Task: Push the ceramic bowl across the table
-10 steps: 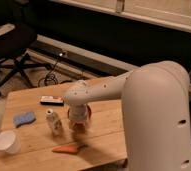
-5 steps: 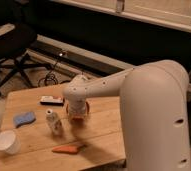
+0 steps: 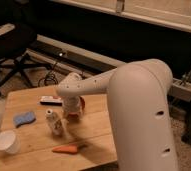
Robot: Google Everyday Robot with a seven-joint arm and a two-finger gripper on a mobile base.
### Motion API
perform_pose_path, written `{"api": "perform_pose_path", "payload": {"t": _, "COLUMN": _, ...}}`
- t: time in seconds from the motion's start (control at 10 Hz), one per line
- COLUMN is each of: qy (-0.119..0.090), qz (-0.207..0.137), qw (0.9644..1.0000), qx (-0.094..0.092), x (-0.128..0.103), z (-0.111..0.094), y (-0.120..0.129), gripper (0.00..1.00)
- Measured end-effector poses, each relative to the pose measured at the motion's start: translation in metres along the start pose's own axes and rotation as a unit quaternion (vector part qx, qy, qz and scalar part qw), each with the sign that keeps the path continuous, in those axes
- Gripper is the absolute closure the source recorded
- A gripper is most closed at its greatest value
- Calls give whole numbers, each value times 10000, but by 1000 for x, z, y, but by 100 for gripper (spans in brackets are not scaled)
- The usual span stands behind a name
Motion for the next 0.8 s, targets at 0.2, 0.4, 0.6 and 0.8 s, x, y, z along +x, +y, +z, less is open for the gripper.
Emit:
{"api": "perform_pose_path", "payload": {"t": 0.2, "qy": -109, "qz": -58, "qw": 9999, "qx": -7, "x": -11, "z": -4, "y": 10, "gripper": 35}}
{"api": "perform_pose_path", "payload": {"t": 0.4, "qy": -175, "qz": -86, "qw": 9998, "qx": 9, "x": -18, "z": -6, "y": 15, "gripper": 35}}
{"api": "perform_pose_path", "payload": {"t": 0.6, "qy": -212, "qz": -76, "qw": 9997, "qx": 41, "x": -24, "z": -5, "y": 17, "gripper": 35}}
{"api": "perform_pose_path", "payload": {"t": 0.8, "qy": -289, "qz": -44, "qw": 9995, "qx": 73, "x": -35, "z": -5, "y": 19, "gripper": 35}}
